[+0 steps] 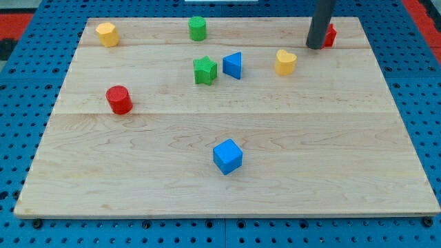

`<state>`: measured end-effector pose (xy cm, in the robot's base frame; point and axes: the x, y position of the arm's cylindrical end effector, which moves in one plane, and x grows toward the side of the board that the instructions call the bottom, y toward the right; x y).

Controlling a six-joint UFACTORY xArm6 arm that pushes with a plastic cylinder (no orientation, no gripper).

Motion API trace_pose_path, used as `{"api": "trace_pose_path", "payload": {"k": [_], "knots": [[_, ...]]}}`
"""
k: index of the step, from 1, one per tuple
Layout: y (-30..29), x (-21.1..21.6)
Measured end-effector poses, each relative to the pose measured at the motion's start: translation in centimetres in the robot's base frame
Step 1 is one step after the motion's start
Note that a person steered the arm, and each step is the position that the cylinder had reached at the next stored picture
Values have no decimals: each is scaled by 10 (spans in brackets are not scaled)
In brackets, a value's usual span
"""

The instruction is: Move the green circle to the top left side of the blue triangle

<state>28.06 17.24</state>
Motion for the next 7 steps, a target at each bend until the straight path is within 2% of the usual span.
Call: {"api": "trace_pose_path", "payload": {"k": [1, 2, 3, 4, 6, 7], "knots": [[-69, 7], [-127, -26], [-151, -74], [-177, -86], [-285, -89], [-283, -77]]}}
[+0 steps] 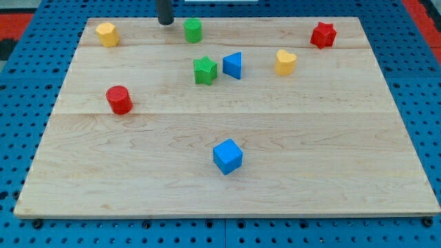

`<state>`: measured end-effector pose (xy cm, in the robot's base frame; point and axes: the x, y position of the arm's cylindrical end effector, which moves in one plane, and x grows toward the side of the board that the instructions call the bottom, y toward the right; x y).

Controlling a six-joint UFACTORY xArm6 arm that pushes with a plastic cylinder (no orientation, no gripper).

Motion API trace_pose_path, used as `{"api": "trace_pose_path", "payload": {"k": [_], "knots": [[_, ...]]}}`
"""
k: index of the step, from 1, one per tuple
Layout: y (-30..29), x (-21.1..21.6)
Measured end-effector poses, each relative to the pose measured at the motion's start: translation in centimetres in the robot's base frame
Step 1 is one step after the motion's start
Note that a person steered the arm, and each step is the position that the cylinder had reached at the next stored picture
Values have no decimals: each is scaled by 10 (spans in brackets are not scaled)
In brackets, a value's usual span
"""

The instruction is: Move the green circle to the top left side of the blue triangle

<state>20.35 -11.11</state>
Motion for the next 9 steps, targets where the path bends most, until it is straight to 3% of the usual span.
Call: {"api": "trace_pose_path", "payload": {"k": [2, 5, 8, 9], "knots": [[66, 28], [-9, 59], [10, 112], [38, 95]]}}
